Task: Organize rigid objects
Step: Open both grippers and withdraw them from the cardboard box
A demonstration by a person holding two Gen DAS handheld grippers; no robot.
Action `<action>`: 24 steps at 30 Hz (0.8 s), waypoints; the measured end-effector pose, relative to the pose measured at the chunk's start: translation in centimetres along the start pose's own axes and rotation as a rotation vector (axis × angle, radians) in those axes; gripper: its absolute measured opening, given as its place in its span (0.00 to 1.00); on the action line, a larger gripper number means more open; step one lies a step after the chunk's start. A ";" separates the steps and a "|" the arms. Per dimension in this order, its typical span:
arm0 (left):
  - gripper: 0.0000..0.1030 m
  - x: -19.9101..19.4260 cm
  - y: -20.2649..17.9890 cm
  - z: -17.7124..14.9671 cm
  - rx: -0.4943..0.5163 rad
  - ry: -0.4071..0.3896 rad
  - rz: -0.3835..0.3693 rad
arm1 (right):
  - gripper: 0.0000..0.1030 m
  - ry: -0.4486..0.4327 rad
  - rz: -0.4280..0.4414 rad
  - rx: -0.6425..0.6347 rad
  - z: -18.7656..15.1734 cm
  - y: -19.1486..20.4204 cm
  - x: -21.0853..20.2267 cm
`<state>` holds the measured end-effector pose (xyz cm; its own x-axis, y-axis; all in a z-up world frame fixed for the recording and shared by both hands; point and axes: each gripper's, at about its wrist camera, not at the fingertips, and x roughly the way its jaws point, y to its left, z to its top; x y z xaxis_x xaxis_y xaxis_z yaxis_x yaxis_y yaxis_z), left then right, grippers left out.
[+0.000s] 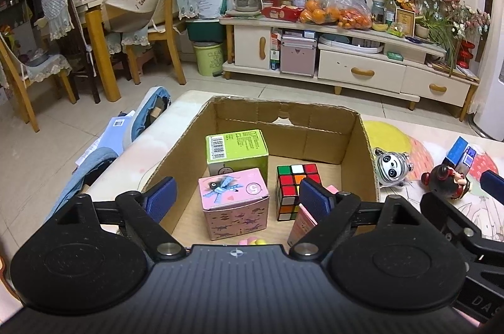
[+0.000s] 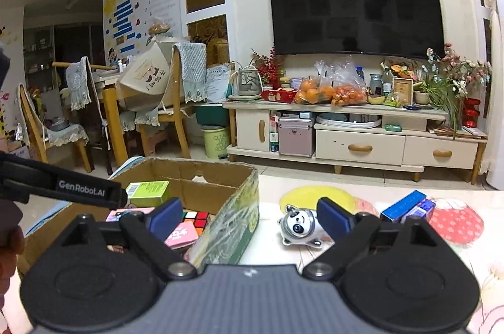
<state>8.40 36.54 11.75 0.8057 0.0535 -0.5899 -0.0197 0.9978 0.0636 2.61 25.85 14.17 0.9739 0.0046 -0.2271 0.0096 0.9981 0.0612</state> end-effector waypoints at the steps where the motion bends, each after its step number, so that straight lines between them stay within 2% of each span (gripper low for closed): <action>1: 1.00 0.0 0.0 0.0 0.003 0.000 -0.003 | 0.89 -0.002 0.001 0.010 0.0 -0.2 -0.1; 15: 1.00 0.1 -0.3 -0.3 0.062 0.005 -0.026 | 0.90 0.001 -0.031 0.060 -1.7 -2.3 -1.2; 24: 1.00 0.2 -0.4 -0.5 0.102 0.017 -0.036 | 0.95 0.032 -0.047 0.069 -3.0 -3.6 -1.2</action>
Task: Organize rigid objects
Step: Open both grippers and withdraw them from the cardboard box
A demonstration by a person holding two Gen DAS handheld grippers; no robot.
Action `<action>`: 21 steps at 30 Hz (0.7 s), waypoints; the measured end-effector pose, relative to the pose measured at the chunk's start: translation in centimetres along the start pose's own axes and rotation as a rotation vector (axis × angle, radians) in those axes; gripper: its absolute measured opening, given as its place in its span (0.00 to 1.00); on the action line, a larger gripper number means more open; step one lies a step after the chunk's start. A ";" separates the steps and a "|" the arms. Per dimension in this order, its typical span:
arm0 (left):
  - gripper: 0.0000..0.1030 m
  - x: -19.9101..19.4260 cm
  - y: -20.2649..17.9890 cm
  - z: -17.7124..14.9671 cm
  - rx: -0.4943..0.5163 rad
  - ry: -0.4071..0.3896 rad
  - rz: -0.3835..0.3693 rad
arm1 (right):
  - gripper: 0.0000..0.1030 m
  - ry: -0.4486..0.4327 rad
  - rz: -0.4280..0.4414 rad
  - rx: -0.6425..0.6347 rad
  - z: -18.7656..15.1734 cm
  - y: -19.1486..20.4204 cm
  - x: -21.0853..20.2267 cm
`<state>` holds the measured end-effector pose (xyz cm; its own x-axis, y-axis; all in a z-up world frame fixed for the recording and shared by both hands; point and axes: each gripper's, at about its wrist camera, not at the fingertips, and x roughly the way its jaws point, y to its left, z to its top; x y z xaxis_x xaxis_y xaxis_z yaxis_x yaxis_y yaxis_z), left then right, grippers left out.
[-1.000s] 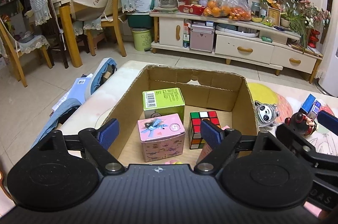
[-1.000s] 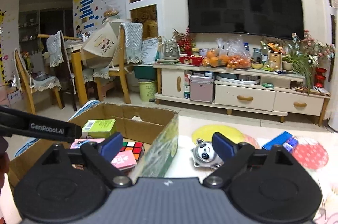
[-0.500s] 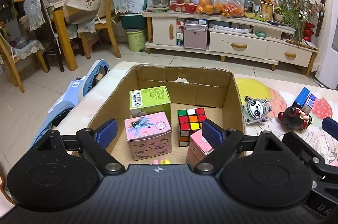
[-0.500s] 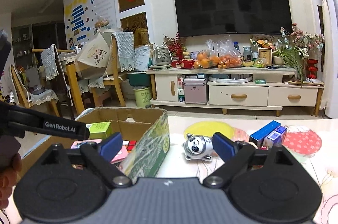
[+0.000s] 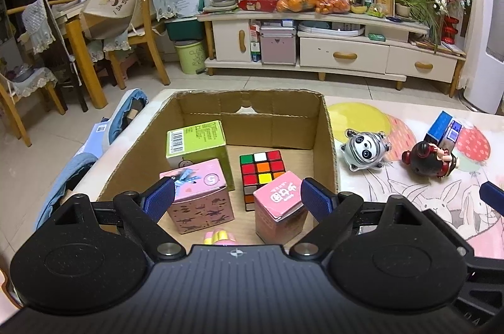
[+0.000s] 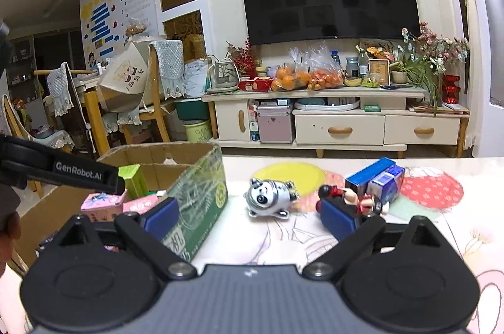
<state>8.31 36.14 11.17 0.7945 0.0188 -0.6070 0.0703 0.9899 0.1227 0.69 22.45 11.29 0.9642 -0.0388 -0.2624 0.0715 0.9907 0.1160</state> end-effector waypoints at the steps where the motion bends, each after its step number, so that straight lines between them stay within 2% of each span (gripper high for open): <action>1: 1.00 0.0 0.0 0.0 0.003 0.000 0.000 | 0.96 0.004 -0.001 0.002 -0.1 -0.2 0.0; 6: 1.00 0.0 -0.1 -0.1 0.023 0.000 -0.003 | 0.97 0.024 0.009 0.023 -0.6 -1.4 0.0; 21: 1.00 -0.3 -0.6 -0.7 0.105 -0.018 -0.015 | 0.97 0.043 -0.036 0.091 -2.1 -5.5 0.2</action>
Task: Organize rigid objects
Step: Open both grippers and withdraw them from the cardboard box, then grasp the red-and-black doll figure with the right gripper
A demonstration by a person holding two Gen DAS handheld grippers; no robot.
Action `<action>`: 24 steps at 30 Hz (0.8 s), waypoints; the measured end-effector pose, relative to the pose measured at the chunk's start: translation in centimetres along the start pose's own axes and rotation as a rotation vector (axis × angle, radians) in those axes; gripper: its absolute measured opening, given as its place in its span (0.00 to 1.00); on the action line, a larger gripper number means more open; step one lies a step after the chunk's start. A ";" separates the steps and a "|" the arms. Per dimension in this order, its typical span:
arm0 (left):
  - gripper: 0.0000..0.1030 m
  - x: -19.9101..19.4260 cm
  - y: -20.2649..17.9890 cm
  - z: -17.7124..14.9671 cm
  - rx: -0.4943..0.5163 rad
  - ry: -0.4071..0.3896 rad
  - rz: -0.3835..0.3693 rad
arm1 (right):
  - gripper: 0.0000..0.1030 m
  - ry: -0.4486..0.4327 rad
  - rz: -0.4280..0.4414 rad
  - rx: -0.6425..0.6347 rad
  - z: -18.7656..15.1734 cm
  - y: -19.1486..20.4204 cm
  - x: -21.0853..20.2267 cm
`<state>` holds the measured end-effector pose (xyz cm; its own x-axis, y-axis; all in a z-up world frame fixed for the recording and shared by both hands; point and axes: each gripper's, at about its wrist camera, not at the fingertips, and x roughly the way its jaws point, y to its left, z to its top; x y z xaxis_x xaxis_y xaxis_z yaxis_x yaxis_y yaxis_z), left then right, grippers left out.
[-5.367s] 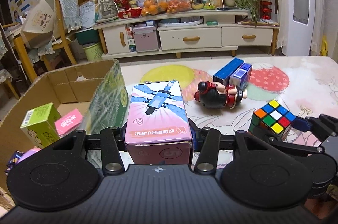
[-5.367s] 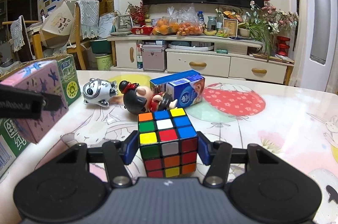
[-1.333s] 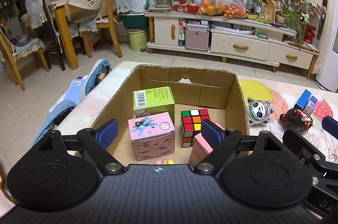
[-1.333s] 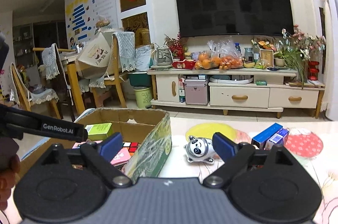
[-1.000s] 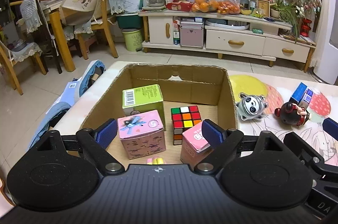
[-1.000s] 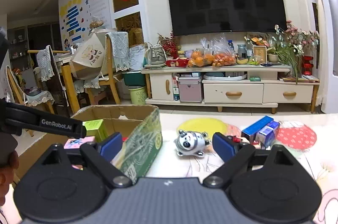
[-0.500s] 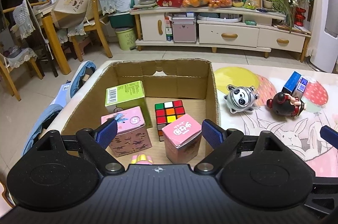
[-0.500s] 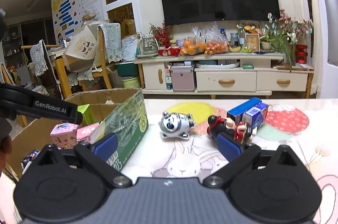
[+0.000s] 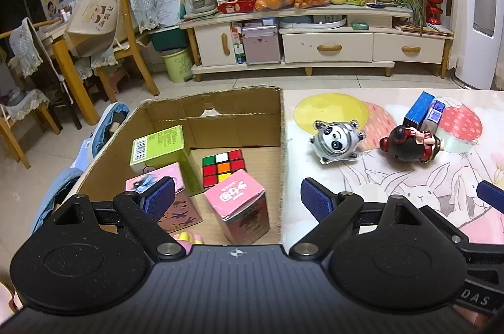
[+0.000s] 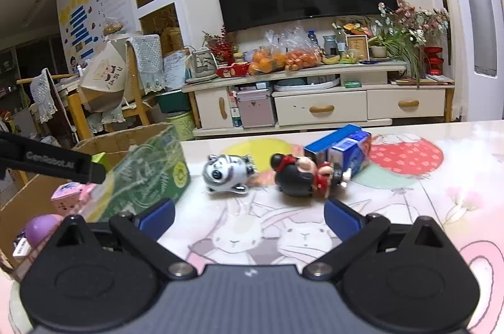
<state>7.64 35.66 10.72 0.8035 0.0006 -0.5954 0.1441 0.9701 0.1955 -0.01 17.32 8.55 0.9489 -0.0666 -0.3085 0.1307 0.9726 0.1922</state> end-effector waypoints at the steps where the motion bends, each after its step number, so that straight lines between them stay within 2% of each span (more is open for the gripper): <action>1: 1.00 0.0 0.0 0.0 0.004 -0.003 -0.002 | 0.97 0.002 -0.002 0.006 0.0 -0.3 0.0; 13: 1.00 0.1 -0.2 -0.4 0.070 -0.029 -0.026 | 0.97 0.021 -0.064 0.049 0.1 -4.3 1.7; 24: 1.00 0.1 -0.1 -0.7 0.117 -0.036 -0.038 | 0.99 0.021 -0.077 0.063 0.9 -6.0 6.7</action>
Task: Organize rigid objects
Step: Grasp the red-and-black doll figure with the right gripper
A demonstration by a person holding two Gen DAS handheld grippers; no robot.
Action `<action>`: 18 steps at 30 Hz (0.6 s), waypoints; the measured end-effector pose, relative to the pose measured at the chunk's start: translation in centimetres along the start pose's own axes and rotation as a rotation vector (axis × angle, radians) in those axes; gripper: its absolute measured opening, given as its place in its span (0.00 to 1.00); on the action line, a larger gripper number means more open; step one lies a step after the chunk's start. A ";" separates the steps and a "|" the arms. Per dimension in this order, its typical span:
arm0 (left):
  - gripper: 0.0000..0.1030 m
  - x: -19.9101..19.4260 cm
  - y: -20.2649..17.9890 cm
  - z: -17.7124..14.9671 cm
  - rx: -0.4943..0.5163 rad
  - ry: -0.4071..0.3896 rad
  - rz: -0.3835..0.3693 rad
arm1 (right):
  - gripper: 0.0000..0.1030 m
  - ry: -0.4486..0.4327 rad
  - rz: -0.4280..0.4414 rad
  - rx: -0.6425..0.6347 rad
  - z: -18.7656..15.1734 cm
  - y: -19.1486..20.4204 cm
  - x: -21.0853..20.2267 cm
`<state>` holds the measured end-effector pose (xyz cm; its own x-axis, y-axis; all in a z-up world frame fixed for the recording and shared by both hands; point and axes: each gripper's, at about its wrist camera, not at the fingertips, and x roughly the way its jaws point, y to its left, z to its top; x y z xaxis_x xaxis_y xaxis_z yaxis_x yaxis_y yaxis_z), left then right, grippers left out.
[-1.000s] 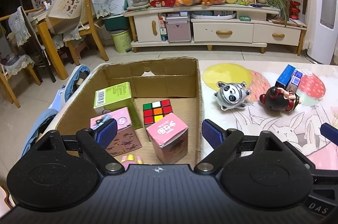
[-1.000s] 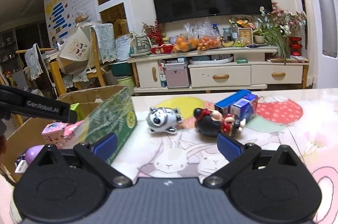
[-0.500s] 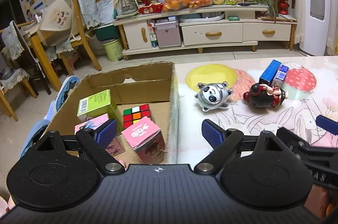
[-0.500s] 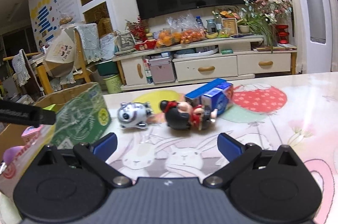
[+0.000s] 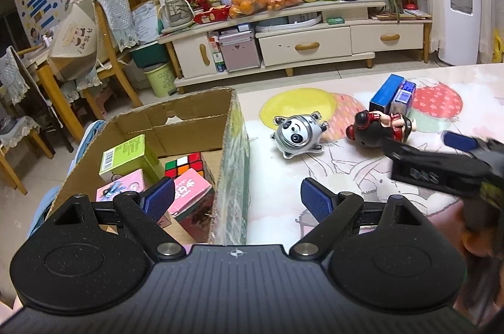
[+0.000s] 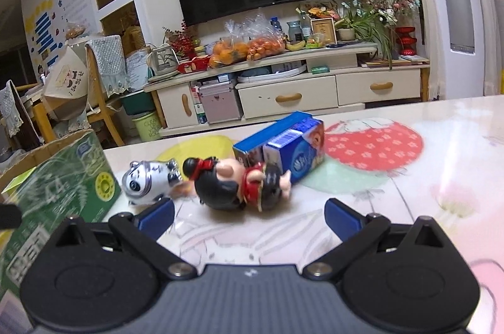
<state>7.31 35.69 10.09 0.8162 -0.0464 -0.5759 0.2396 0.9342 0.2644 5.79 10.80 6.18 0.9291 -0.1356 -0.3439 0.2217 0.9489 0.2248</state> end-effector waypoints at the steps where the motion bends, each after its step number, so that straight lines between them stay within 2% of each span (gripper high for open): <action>1: 1.00 0.1 0.0 0.0 0.006 0.000 -0.002 | 0.99 0.004 0.002 -0.005 0.2 0.1 0.5; 11: 1.00 0.3 0.1 -0.1 0.018 -0.003 -0.017 | 0.99 0.054 -0.034 -0.010 1.1 0.2 4.6; 18: 1.00 0.5 -0.1 -0.1 0.033 0.007 -0.022 | 0.99 0.097 -0.002 0.028 1.2 0.1 5.8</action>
<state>7.60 35.65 9.69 0.8069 -0.0645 -0.5872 0.2751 0.9207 0.2768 11.52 9.77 5.29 0.8960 -0.1074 -0.4308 0.2326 0.9401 0.2494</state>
